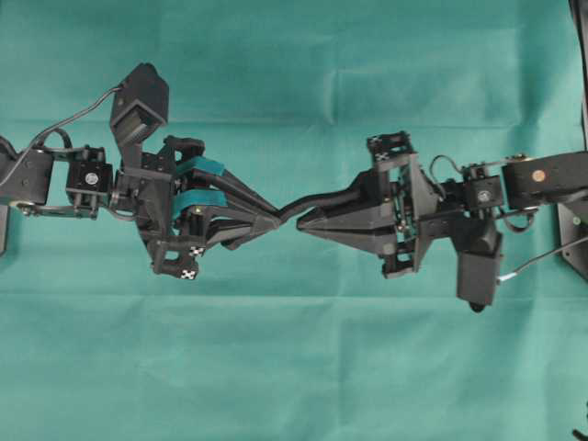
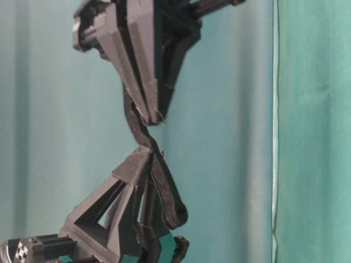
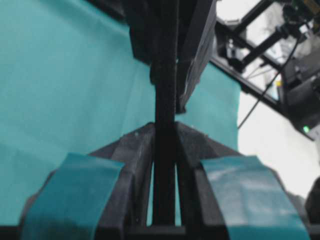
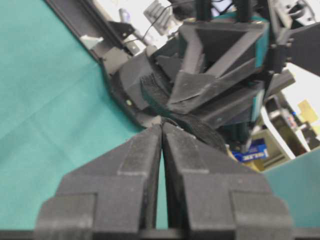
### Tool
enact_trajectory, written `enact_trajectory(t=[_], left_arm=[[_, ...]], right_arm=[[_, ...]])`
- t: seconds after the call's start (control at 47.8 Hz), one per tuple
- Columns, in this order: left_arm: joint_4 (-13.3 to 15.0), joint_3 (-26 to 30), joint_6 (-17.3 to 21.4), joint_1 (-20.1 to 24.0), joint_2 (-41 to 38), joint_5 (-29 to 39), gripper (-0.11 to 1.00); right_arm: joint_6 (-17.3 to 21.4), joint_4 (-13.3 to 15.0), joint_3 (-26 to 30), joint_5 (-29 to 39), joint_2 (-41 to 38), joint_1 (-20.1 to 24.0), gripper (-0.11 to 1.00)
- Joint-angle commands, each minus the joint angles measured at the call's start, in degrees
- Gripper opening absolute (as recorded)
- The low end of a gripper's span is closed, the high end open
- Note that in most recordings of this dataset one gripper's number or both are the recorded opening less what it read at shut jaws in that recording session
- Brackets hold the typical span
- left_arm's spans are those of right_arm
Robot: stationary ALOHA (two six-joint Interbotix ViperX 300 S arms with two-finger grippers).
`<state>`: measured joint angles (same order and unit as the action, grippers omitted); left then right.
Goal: Peel off the Velcro with your right arm.
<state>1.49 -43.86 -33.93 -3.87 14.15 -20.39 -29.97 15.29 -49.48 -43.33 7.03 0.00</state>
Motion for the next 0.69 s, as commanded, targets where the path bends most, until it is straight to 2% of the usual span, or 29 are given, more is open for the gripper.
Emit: enact_trajectory(t=[0.0, 0.669], left_arm=[[0.09, 0.44, 0.09, 0.35, 0.53, -1.23, 0.11], [0.09, 0.35, 0.18, 0.35, 0.7, -1.49, 0.11]], right_arm=[[0.18, -0.18, 1.76, -0.26, -0.18, 0.35, -0.09], [0.18, -0.09, 5.01, 0.0, -4.92, 1.76, -0.09]])
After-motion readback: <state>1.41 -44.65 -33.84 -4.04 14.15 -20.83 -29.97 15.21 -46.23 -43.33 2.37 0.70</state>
